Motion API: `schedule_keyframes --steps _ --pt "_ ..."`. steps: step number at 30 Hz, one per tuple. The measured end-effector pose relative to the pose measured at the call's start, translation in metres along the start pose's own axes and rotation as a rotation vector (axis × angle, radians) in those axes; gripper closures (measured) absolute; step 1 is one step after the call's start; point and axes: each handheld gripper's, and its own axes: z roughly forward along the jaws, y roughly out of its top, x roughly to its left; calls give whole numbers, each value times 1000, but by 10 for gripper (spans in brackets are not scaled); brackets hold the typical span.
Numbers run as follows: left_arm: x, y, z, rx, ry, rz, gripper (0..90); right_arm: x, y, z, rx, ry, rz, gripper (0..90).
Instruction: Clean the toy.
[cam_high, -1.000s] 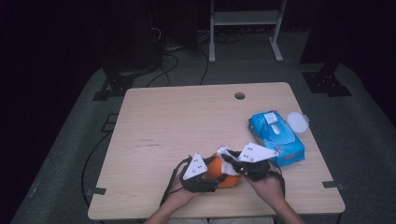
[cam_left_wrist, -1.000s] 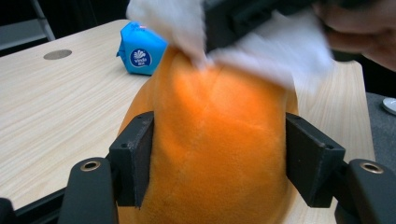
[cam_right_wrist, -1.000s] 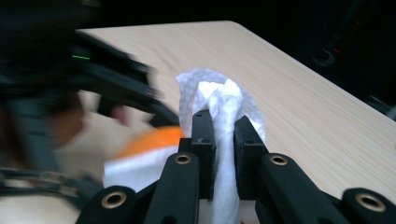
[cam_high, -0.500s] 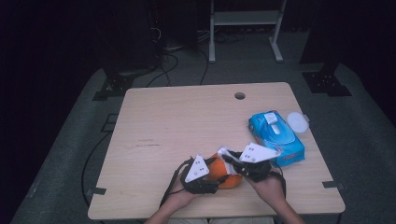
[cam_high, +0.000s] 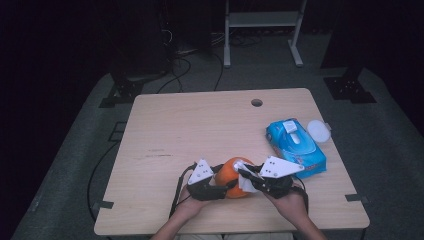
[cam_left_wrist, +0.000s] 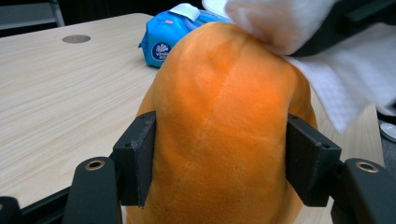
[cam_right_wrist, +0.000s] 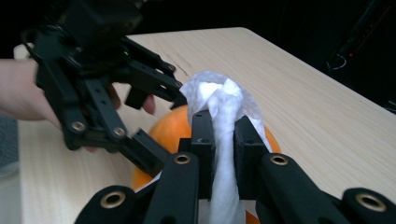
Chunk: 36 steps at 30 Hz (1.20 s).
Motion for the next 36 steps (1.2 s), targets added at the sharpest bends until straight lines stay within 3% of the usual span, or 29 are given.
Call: schedule_keyframes --steps 2,5,8,11,15,17,19,21,25,27,30,33,36 --pt "1 0 0 -3 0 -5 348 -11 -5 0 -7 -4 58 809" --pt "3 -1 0 -10 -9 -29 346 -28 -16 -1 31 -66 98 809" --pt "3 -1 0 -11 -10 -27 347 -33 -22 -2 38 -64 140 809" --pt "3 -2 0 -12 -7 -28 351 -18 -10 -1 16 -49 89 808" --pt "0 0 0 -14 0 -24 384 0 1 2 -27 34 47 808" --pt "-1 3 -3 -26 -7 -16 426 4 3 3 -5 1 2 809" --pt "-2 8 -5 -33 -13 -17 456 -5 1 1 -21 1 49 809" --pt "-5 12 -8 -28 -2 16 464 -13 0 -2 -34 3 95 808" --pt "-10 20 -14 -9 18 60 473 -1 7 -3 -64 48 80 807" --pt "-11 22 -17 4 29 70 474 2 10 -1 -61 41 57 808" --pt "-11 22 -19 23 32 86 475 -6 3 2 -29 9 73 809" --pt "-12 21 -17 33 30 82 462 -17 -6 3 -6 7 139 808" --pt "-14 19 -12 33 21 88 443 -9 0 2 -21 -7 100 805"
